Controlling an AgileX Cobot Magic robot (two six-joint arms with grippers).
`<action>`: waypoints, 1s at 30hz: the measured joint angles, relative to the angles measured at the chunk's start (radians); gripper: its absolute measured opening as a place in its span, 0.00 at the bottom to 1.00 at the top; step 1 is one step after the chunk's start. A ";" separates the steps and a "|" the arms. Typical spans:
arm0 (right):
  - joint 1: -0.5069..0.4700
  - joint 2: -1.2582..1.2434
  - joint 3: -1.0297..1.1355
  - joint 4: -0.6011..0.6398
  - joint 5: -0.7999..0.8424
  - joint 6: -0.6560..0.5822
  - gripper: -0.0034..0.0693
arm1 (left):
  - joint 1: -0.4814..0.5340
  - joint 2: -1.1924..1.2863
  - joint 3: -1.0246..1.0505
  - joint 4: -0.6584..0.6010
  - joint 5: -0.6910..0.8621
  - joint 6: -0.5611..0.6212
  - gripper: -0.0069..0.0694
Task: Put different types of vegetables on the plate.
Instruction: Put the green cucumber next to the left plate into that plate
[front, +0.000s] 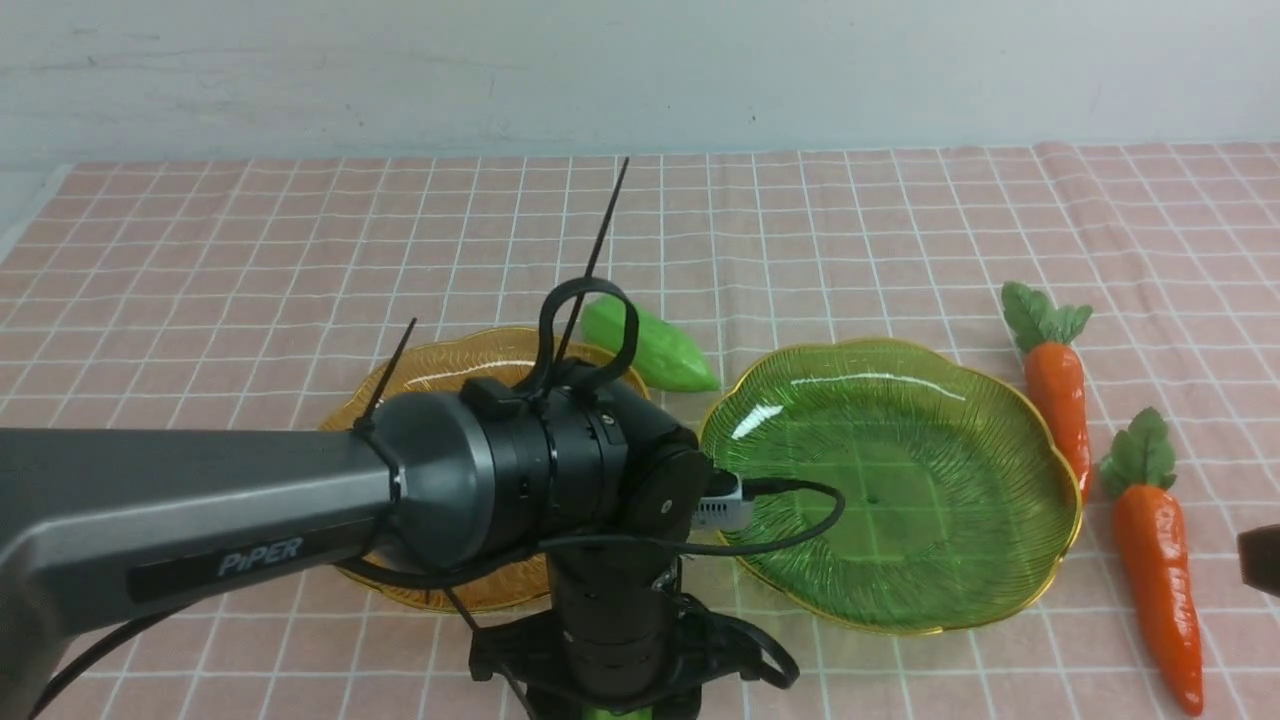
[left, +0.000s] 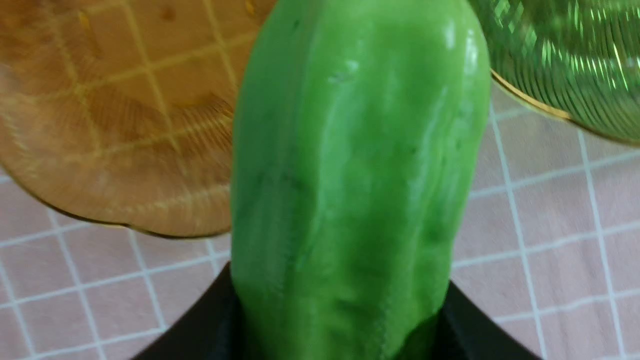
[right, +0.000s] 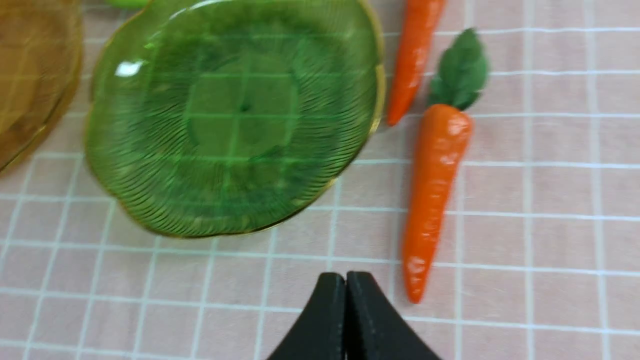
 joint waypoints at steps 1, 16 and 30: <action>0.000 0.023 -0.009 -0.027 0.015 0.022 0.03 | 0.031 -0.015 -0.013 0.007 0.005 0.012 0.50; -0.073 0.397 -0.029 -0.135 -0.048 0.073 0.13 | 0.452 0.109 -0.028 -0.224 -0.002 0.303 0.50; -0.081 0.666 -0.031 -0.033 -0.219 0.047 0.64 | 0.459 0.219 -0.028 -0.255 -0.108 0.398 0.70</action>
